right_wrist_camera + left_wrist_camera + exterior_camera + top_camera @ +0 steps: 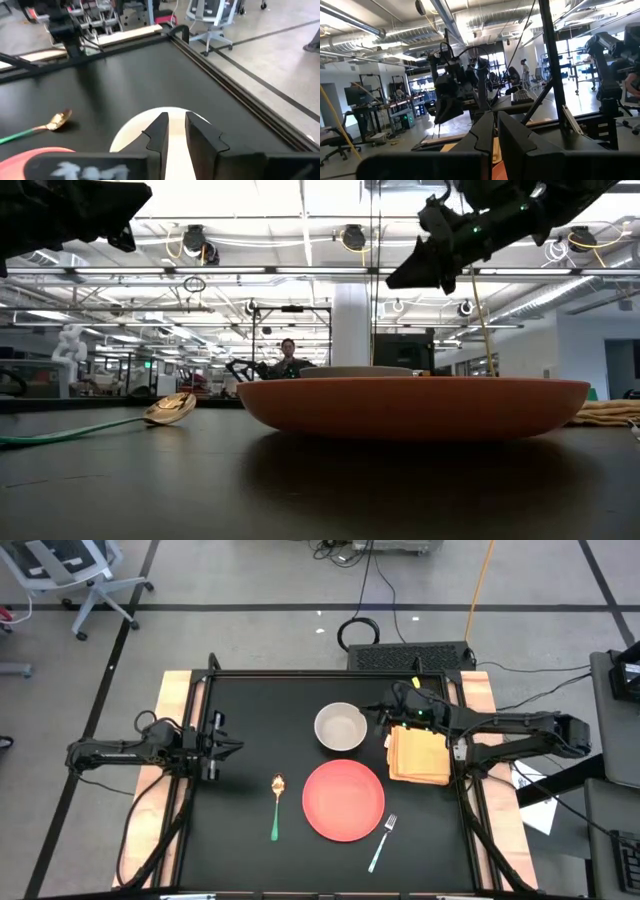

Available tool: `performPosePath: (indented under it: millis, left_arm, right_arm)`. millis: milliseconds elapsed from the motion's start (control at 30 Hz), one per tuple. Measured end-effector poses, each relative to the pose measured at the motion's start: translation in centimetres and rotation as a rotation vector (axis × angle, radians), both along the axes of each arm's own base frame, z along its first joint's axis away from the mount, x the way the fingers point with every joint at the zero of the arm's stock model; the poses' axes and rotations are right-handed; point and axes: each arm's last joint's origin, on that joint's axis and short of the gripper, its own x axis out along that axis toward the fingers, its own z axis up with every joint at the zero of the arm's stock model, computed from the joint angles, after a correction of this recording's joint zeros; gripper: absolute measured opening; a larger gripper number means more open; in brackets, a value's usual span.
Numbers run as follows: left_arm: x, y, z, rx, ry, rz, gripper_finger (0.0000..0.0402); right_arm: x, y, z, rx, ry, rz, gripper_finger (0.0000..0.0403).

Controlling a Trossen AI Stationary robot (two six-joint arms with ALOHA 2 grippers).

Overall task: Set table place
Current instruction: Put the white bowl on the orange plate

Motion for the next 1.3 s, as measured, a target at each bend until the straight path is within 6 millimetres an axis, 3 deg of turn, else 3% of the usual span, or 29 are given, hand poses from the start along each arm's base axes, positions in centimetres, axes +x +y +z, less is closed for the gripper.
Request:
performPosePath:
  millis: [267,367,833,1300]
  left_arm:
    - [0.0,0.0,-0.1,0.0,0.006,0.0,0.0031]
    - [0.0,0.0,-0.1,0.004,0.009,0.001,0.0031]
    - [0.0,0.0,-0.1,0.006,0.011,0.005,0.0031]
    - [0.0,0.0,-0.1,0.005,0.014,0.011,0.0031]
  right_arm:
    - [0.1,-0.3,-0.2,0.022,0.01,0.048,0.0059]
    - [0.5,-0.8,0.9,0.08,0.027,0.096,0.0059]
    - [3.9,-4.8,5.1,0.193,0.415,0.094,0.0059]
    - [7.1,-7.8,4.0,0.385,0.703,0.034,0.0059]
